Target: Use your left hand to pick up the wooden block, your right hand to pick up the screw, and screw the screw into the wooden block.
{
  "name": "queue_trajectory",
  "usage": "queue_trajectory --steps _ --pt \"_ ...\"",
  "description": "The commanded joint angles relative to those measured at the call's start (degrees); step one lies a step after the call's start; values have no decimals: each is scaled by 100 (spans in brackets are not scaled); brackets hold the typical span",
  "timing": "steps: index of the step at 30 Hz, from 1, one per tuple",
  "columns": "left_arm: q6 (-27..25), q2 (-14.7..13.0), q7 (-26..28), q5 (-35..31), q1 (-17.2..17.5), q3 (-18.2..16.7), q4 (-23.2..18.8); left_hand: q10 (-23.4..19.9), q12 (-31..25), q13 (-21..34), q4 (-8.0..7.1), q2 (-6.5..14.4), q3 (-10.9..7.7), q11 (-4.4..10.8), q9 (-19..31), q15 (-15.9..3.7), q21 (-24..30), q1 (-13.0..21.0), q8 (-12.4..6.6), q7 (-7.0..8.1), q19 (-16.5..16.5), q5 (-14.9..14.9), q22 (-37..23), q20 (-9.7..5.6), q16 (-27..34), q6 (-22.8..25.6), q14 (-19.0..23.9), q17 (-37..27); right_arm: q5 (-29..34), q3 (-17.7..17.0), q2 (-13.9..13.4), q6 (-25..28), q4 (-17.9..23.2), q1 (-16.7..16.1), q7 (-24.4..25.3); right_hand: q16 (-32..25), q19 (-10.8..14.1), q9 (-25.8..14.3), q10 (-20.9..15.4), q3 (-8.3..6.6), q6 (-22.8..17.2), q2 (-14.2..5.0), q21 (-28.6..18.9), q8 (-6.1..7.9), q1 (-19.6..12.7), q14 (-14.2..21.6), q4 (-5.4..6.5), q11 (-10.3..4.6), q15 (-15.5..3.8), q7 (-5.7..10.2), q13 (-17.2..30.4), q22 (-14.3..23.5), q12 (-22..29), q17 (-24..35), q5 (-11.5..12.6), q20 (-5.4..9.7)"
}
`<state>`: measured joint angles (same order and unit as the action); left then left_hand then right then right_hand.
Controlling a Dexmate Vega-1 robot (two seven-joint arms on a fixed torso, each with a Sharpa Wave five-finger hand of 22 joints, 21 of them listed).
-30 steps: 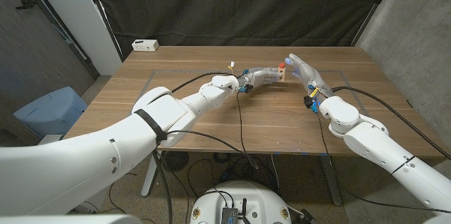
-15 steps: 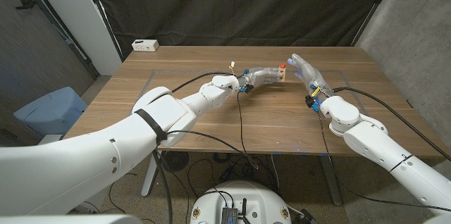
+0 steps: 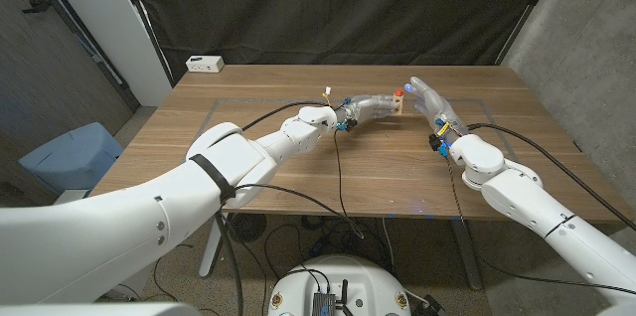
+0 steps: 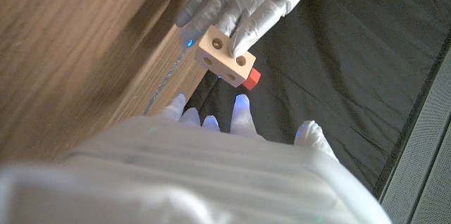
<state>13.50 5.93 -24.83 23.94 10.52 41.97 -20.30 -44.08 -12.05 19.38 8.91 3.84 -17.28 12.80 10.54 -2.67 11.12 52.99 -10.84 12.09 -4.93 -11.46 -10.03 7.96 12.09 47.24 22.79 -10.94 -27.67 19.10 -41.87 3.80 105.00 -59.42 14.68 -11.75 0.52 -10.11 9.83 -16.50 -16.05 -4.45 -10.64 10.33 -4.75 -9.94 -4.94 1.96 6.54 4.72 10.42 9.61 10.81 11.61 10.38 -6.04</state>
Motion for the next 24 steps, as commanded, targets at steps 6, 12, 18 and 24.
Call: queue_trajectory --steps 6,12,18,24 --pt "-44 0 43 -2 -3 -7 0 -25 -37 15 -18 36 -25 -24 31 -326 28 -25 -49 -46 19 -24 -24 17 18 98 12 -15 -25 91 26 19 -95 100 -57 13 -21 -13 210 -16 18 22 -21 -4 23 -478 8 12 52 -16 11 17 0 11 26 -49" --pt "-62 3 55 -2 -7 -1 1 -25 -37 15 -17 41 -28 -23 31 -324 29 -21 -50 -69 18 -24 -24 13 20 98 14 -15 -23 113 16 34 -87 116 -71 13 -21 -13 210 -19 13 20 -22 1 20 -476 5 15 53 -15 12 17 3 10 28 -48" --pt "-87 6 75 -3 -14 5 2 -23 -36 15 -20 40 -26 -23 31 -329 30 -27 -51 -58 15 -25 -24 13 19 101 14 -16 -32 130 11 47 -78 129 -89 14 -18 -13 213 -24 7 15 -23 7 16 -478 2 18 44 -17 13 17 5 8 30 -46" --pt "-112 13 92 -2 -15 13 3 -24 -37 15 -19 43 -27 -23 31 -327 29 -24 -51 -51 17 -26 -24 12 22 101 19 -16 -38 145 -1 60 -65 137 -111 13 -11 -13 213 -27 2 14 -26 10 14 -474 1 19 49 -15 13 17 6 7 31 -44"
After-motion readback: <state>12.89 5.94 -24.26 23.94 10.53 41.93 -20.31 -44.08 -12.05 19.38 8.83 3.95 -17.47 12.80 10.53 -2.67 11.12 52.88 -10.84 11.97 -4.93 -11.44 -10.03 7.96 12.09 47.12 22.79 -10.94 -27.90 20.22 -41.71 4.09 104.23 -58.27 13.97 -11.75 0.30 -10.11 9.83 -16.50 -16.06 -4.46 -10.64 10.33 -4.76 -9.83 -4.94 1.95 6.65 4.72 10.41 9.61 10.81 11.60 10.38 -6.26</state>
